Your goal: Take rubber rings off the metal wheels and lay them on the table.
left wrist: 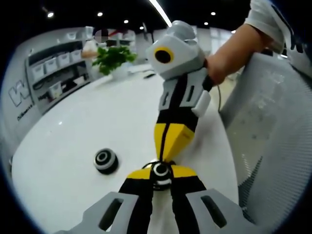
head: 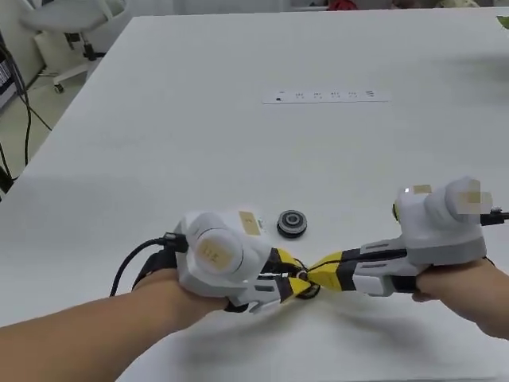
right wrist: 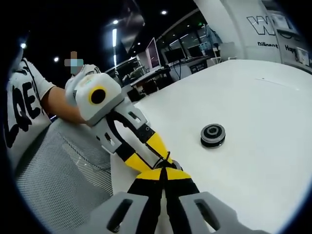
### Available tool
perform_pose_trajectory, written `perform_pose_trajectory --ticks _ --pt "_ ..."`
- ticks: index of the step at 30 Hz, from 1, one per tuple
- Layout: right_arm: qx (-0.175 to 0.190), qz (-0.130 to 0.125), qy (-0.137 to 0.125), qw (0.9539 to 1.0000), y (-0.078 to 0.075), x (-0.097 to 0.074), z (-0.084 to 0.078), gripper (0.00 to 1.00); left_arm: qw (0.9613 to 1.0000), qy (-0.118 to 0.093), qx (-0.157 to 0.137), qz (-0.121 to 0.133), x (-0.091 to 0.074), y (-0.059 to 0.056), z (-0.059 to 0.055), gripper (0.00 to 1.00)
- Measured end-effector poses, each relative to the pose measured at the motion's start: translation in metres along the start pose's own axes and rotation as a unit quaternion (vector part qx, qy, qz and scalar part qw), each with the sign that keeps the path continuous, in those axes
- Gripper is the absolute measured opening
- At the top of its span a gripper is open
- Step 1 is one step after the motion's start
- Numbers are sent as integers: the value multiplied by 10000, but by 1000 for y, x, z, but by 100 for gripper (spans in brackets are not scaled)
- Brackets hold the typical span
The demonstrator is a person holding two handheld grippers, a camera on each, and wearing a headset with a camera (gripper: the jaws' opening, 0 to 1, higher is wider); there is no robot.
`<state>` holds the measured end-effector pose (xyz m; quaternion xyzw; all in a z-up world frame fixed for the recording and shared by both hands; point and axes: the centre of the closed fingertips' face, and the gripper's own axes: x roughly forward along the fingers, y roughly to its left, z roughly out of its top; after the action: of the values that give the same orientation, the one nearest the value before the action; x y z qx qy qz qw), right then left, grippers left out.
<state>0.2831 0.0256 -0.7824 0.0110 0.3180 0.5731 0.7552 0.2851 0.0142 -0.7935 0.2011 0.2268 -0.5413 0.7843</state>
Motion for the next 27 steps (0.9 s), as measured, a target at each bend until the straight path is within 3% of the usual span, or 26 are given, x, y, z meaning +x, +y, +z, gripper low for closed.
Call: perform_pose_trajectory --ticks 18,27 --pt "-79 -30 -126 9999 -6 -7 10 0 9999 -34 -96 -29 -8 7 2 16" --pt "59 -43 -312 9995 -8 -11 17 0 9988 -124 -461 85 -25 13 1 22"
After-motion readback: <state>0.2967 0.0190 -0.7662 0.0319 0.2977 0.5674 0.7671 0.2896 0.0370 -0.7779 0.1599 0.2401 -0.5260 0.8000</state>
